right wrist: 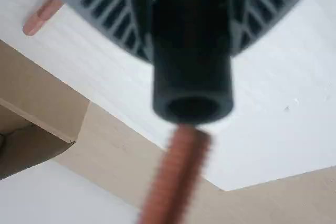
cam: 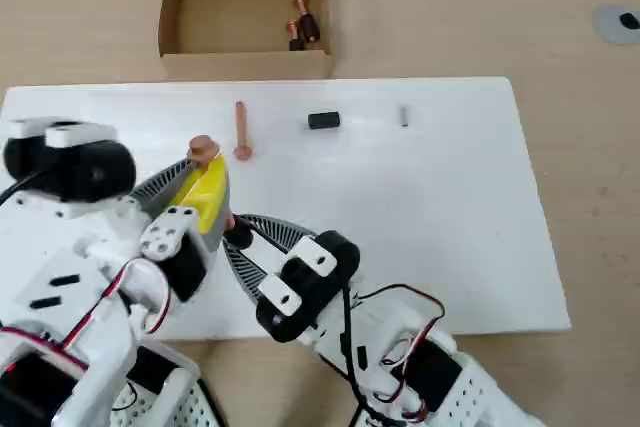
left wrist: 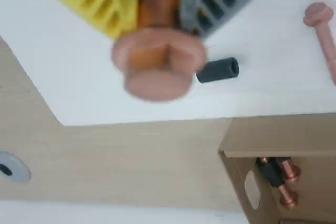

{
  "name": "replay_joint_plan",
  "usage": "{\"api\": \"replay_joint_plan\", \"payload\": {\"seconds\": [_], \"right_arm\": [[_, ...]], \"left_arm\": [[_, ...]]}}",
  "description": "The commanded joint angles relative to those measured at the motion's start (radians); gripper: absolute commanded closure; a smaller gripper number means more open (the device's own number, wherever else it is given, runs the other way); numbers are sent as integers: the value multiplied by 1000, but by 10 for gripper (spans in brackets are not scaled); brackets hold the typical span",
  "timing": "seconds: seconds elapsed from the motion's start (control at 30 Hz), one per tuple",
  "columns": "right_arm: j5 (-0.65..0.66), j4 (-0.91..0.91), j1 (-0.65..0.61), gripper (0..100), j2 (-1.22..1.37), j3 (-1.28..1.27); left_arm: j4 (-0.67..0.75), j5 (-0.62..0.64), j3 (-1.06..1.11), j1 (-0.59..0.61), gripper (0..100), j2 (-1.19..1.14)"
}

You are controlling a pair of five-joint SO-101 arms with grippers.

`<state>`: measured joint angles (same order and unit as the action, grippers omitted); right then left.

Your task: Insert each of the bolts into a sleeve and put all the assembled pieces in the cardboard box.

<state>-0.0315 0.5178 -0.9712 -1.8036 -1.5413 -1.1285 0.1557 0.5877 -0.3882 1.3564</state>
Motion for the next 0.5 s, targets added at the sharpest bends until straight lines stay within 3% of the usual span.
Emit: {"api": "replay_joint_plan", "payload": {"seconds": [0.0, 0.27, 0.47], "right_arm": [[-9, -28, -12, 988, -108, 61], [-57, -28, -7, 988, -101, 105], [-57, -28, -7, 988, -101, 105]], "left_arm": [[80, 6, 23, -6, 996, 10], [89, 8, 35, 84, 996, 21], [89, 8, 64, 83, 995, 156]]}}
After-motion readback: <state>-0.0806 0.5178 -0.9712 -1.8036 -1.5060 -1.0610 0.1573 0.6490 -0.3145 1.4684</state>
